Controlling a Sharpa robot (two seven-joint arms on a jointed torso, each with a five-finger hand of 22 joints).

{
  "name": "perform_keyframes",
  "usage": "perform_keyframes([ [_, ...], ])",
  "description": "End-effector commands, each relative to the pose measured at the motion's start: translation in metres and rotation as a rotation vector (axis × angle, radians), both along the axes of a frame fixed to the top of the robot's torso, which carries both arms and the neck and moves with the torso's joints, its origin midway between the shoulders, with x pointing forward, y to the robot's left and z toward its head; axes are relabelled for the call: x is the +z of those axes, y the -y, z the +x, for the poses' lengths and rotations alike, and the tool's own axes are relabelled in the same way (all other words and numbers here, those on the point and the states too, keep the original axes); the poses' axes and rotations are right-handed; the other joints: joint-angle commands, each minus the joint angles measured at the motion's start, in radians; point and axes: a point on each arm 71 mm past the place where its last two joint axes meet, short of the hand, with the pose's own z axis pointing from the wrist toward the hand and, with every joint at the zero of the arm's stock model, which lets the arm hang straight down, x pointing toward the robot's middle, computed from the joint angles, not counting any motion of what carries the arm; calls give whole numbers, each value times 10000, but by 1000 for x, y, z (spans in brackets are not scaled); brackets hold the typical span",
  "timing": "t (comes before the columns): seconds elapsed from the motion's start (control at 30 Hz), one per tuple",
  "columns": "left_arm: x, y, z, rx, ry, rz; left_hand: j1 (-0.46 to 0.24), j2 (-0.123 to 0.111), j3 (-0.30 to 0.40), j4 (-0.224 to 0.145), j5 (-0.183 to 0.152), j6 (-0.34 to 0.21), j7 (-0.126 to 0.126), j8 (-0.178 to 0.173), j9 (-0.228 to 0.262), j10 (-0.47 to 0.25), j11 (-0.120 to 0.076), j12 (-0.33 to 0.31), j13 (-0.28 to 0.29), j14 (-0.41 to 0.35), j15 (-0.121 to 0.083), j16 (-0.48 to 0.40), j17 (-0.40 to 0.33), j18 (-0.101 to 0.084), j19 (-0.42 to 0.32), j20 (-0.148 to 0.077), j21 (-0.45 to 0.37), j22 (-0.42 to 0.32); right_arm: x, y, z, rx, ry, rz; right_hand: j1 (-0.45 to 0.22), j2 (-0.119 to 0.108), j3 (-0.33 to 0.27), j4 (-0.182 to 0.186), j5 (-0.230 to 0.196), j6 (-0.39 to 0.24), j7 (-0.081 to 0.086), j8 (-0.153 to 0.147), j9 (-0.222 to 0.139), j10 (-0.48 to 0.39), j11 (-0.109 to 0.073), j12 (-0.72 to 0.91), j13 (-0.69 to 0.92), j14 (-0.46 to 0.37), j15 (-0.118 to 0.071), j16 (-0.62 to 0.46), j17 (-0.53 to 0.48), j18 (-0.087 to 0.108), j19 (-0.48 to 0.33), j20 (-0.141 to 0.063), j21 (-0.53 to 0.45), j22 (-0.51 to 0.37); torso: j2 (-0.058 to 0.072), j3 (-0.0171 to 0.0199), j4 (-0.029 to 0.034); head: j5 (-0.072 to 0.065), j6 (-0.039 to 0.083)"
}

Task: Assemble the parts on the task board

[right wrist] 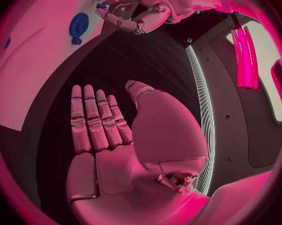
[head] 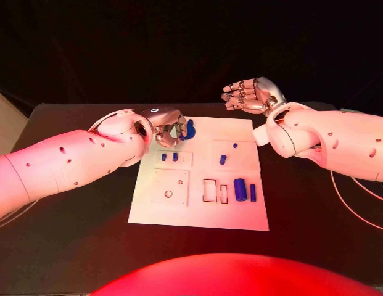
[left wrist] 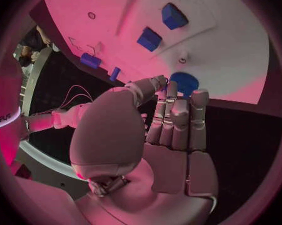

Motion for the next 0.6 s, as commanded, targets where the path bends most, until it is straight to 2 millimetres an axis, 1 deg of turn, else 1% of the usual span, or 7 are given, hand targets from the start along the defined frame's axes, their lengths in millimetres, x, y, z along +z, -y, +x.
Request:
perform_keyframes([
  [0.03, 6, -4, -3, 4, -198, -467, -136, -17, -41, -6, -14, 32, -1, -51, 5, 43, 10, -55, -14, 53, -4, 38, -1, -148, 28, 22, 42, -3, 0, -1, 0, 189, 32, 23, -58, 50, -5, -7, 59, 92, 707, -66, -15, 58, -5, -50, -13, 55, -23, -59, -11, 123, -68, 8, -10, -10, -3, 3, 11, 53, 6],
  [0.1, 8, -9, -3, 82, -271, -457, -153, -25, -54, 0, -15, 35, -3, -64, 10, 52, 11, -83, -17, 56, -2, 42, 2, -148, 24, 26, 36, -8, 0, -1, -1, 185, 29, 22, -58, 50, -5, -7, 59, 92, 707, -66, -15, 58, -5, -50, -13, 55, -23, -59, -11, 123, -68, 8, -10, -10, -18, 3, 27, 62, 2],
  [0.17, 8, -13, -3, 164, -361, -410, -165, -31, -62, 5, -16, 37, -4, -72, 13, 56, 11, -101, -19, 63, -1, 46, 13, -150, 29, 28, 38, -1, 0, 0, -1, 183, 27, 21, -58, 50, -5, -7, 59, 92, 707, -66, -15, 58, -5, -50, -13, 55, -23, -59, -11, 123, -68, 8, -10, -10, -1, 3, 12, 72, 14],
  [0.23, 8, -17, -3, 238, -443, -347, -179, -37, -71, 11, -16, 39, -6, -83, 17, 62, 10, -122, -22, 68, 0, 51, 21, -155, 49, 30, 48, 20, 0, 0, -1, 178, 22, 18, -58, 50, -5, -7, 59, 92, 707, -66, -15, 58, -5, -50, -13, 55, -23, -59, -11, 123, -68, 8, -10, -10, -9, -7, 20, 61, 8],
  [0.47, 5, -27, 0, 502, -651, -135, -208, -47, -89, 27, -17, 36, -9, -112, 23, 68, 12, -177, -30, 83, 2, 63, 41, -158, 57, 35, 46, 28, 0, 0, 0, 173, 12, 16, -58, 50, -5, -7, 59, 92, 707, -66, -15, 58, -5, -50, -13, 55, -23, -59, -11, 123, -68, 8, -10, -10, 13, 4, -16, 117, 30],
  [0.53, 3, -28, 1, 579, -661, -57, -218, -60, -99, 29, -18, 29, -10, -128, 25, 68, 13, -203, -34, 86, 3, 67, 42, -158, 57, 37, 43, 27, 0, 0, 0, 173, 11, 15, -58, 50, -5, -7, 59, 92, 707, -66, -15, 58, -5, -50, -13, 55, -23, -59, -11, 123, -68, 8, -10, -10, 20, -10, -12, 116, 40],
  [0.6, 1, -28, 1, 620, -678, -1, -222, -64, -103, 30, -17, 26, -10, -136, 26, 68, 14, -215, -35, 89, 4, 69, 47, -159, 64, 38, 45, 33, 0, 0, 0, 179, 9, 17, -58, 50, -5, -7, 59, 92, 707, -66, -15, 58, -5, -50, -13, 55, -23, -59, -11, 123, -68, 8, -10, -10, 17, -11, -8, 129, 32],
])
